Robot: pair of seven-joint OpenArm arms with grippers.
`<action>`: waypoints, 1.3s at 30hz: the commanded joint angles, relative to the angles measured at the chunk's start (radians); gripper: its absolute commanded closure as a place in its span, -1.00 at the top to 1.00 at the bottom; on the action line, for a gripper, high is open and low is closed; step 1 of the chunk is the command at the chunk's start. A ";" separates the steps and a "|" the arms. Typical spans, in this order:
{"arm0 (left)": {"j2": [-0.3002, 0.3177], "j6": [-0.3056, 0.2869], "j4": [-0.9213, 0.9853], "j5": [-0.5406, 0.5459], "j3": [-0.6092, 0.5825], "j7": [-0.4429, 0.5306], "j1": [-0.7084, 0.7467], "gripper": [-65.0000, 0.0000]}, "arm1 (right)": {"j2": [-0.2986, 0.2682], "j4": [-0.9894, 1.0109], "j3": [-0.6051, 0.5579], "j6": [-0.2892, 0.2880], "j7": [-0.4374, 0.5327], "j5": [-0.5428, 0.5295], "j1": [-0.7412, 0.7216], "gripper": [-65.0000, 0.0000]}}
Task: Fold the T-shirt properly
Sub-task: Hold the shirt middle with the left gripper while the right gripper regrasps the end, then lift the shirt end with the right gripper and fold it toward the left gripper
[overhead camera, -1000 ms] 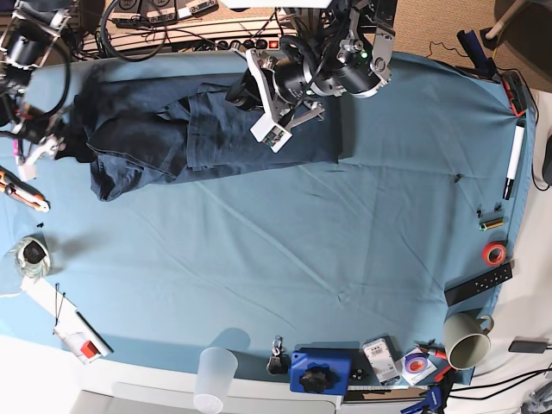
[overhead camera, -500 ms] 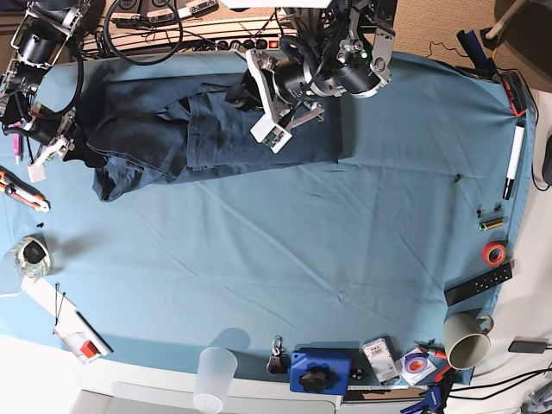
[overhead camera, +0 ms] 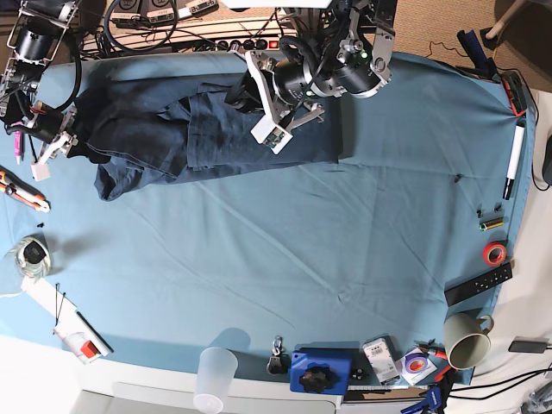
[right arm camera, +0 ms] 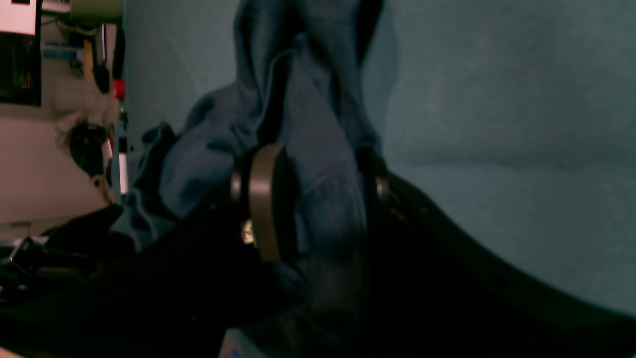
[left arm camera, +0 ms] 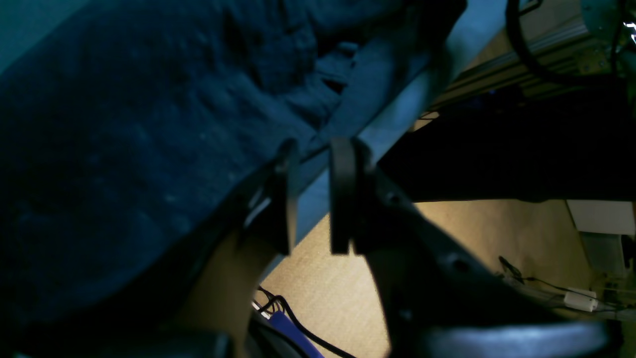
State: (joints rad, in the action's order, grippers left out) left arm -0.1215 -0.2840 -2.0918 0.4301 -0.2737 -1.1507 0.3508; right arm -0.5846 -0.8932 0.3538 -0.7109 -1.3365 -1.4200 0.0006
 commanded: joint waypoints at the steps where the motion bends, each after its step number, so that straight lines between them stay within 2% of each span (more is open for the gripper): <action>1: -0.011 -0.005 -0.017 0.019 -0.005 0.018 -0.004 -0.70 | 0.006 0.000 -0.027 0.013 -0.060 0.028 0.008 -0.30; 6: -0.011 -0.005 -0.017 0.019 -0.005 0.019 -0.004 -0.70 | 0.006 0.000 -0.038 0.013 -0.060 -0.013 0.008 -0.31; 7: -0.011 -0.005 -0.017 0.019 -0.005 0.019 -0.004 -0.70 | 0.006 0.000 -0.038 0.013 -0.060 -0.022 0.008 -0.38; 11: -0.011 -0.005 -0.017 0.019 -0.005 0.025 -0.004 -0.70 | 0.006 0.000 -0.038 0.013 -0.060 -0.024 0.008 -1.00; 16: -0.011 -0.004 -0.017 0.019 -0.005 0.017 -0.004 -0.70 | 0.005 -0.038 -0.038 0.013 -0.060 -0.024 0.002 -1.00; 22: -0.011 -0.004 -0.017 0.019 -0.005 0.014 -0.004 -0.70 | 0.006 -0.230 -0.038 0.013 -0.060 0.000 -0.004 -1.00; 24: -0.011 -0.004 -0.017 0.019 -0.005 0.013 -0.004 -0.70 | 0.005 -0.305 -0.038 0.013 -0.060 0.083 -0.009 -1.00; 27: -0.011 -0.004 -0.017 0.020 -0.005 0.011 -0.004 -0.70 | 0.006 -0.369 -0.038 0.013 -0.060 0.271 -0.032 -1.00; 28: -0.011 -0.004 -0.017 0.020 -0.005 0.005 -0.004 -0.70 | 0.005 -0.373 -0.038 0.013 -0.060 0.299 -0.039 -1.00; 39: -0.011 -0.005 -0.017 0.045 -0.005 -0.005 -0.002 -0.70 | 0.005 -0.373 -0.038 0.013 -0.060 0.314 -0.051 -1.00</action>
State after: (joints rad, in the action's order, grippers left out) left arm -0.1211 -0.2840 -2.0918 0.4534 -0.2737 -1.1706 0.3515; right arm -0.5564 -1.2510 0.3084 -0.6968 -1.4097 -1.0859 -0.0357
